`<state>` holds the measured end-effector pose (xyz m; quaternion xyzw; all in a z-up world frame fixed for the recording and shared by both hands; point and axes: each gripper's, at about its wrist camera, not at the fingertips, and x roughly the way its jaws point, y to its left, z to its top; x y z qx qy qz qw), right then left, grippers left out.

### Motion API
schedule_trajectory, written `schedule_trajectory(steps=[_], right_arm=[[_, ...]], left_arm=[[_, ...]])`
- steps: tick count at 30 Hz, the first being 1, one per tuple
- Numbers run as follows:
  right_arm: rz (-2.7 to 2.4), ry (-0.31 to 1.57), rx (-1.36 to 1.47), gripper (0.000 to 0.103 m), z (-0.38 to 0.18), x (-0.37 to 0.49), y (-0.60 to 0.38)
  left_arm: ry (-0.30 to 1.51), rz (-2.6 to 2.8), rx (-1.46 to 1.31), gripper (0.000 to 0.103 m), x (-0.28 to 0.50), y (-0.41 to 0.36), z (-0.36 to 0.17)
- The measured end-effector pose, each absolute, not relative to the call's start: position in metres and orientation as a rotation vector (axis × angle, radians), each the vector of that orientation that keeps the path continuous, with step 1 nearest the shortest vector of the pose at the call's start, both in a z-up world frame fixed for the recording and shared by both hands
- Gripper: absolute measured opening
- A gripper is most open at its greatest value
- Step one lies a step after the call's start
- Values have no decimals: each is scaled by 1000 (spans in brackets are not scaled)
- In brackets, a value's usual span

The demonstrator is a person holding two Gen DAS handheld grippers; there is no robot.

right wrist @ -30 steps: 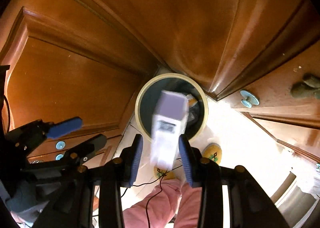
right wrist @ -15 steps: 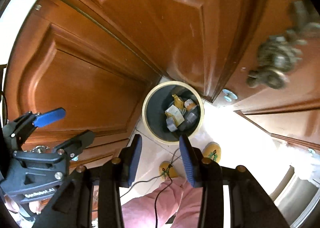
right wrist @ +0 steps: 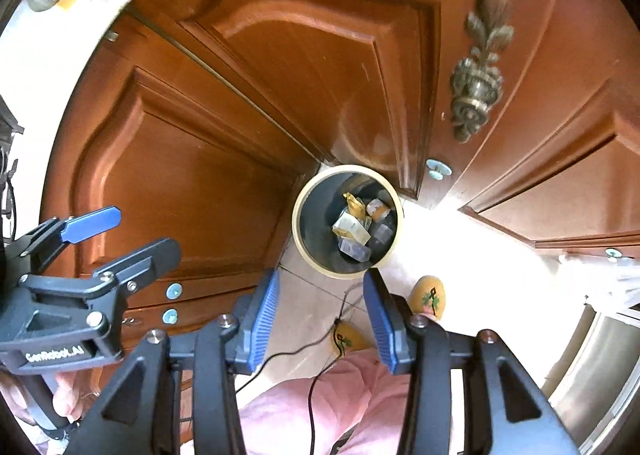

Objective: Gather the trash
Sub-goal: 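Raise both tools back over the counter toward the dropper bottle and tissue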

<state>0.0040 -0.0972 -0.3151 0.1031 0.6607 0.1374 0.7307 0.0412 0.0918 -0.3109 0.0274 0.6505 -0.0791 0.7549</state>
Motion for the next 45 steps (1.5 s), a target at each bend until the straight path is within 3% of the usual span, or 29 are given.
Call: schedule_trajectory(steps=[19,27,34,45], right_arm=[[237,1099,131,44,-105,0,-120],[188,1004,122,44,-37,3,-135],[178,942,124,45,-2,29,-161],[238,906,160,49,1,110,-221]], left_arm=[[1050,-277,-3,94,41,84,-92],[976,-325,-16,94,53,75,-36],[910,-325,-21,94,75,60,-1],[869,-232,-10,94,147,16,23]])
